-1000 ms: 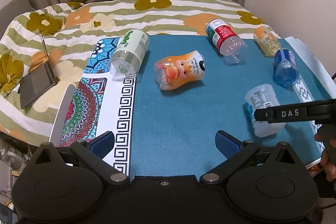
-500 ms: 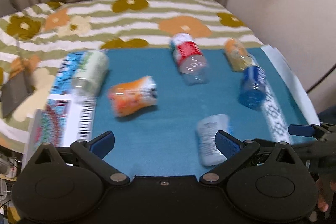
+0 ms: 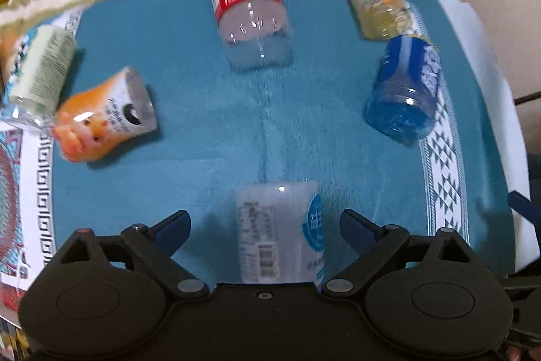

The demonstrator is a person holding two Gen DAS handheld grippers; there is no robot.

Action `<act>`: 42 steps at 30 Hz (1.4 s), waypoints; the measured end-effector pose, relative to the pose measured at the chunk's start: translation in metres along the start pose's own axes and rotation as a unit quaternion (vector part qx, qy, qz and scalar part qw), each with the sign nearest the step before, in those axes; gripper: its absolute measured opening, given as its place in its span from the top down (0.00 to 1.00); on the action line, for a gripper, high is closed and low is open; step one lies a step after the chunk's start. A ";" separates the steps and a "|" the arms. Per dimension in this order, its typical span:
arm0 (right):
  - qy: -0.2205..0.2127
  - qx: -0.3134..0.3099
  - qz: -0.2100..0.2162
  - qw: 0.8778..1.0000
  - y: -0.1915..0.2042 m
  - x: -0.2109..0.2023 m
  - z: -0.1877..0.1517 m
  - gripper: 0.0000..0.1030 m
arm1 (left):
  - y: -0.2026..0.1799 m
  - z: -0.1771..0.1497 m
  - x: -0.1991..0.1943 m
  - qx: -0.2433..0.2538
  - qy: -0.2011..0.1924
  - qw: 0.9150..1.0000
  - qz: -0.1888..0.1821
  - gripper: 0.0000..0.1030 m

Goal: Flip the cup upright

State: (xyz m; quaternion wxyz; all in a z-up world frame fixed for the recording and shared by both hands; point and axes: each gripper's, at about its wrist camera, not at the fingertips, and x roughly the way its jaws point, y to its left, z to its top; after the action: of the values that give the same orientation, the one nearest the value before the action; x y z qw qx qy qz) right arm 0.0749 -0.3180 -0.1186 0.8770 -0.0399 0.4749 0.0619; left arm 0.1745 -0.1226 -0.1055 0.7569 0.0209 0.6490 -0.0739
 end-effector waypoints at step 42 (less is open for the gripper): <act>-0.009 0.028 0.025 0.999 -0.013 0.016 0.019 0.00 | 0.010 -0.048 -0.017 -0.033 -0.347 0.937 -0.025 0.40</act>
State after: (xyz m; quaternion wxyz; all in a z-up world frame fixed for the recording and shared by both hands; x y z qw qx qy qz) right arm 0.1012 -0.3271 -0.1216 0.8800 -0.0032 0.4696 0.0711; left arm 0.1264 -0.1055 -0.0971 0.9331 -0.0472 0.3488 -0.0736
